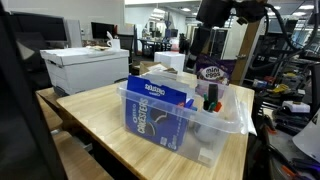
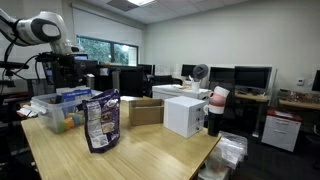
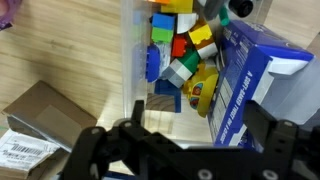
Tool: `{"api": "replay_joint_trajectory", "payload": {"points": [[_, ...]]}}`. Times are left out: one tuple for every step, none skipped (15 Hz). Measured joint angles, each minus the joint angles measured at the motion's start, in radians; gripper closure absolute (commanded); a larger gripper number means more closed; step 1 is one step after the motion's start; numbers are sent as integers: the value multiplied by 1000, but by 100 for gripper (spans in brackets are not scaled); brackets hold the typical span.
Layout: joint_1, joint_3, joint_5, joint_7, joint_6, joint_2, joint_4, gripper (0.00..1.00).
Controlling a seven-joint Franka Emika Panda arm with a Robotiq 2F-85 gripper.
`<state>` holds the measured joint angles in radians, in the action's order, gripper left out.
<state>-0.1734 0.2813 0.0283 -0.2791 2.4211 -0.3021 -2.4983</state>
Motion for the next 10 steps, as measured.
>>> {"api": "replay_joint_trajectory", "payload": {"points": [[0,10,15,-53,1,31,12,0],[0,13,20,-68,1,42,18,0],[0,17,21,-96,1,66,34,0],[-1,18,18,-105,0,75,42,0],[-2,20,17,-114,-1,88,55,0],[-3,21,17,-118,-2,95,61,0],[-4,23,17,-123,-4,104,70,0],[-6,24,16,-126,-7,112,77,0],[-10,25,15,-128,-10,118,84,0],[-14,25,15,-131,-14,125,90,0]]}}
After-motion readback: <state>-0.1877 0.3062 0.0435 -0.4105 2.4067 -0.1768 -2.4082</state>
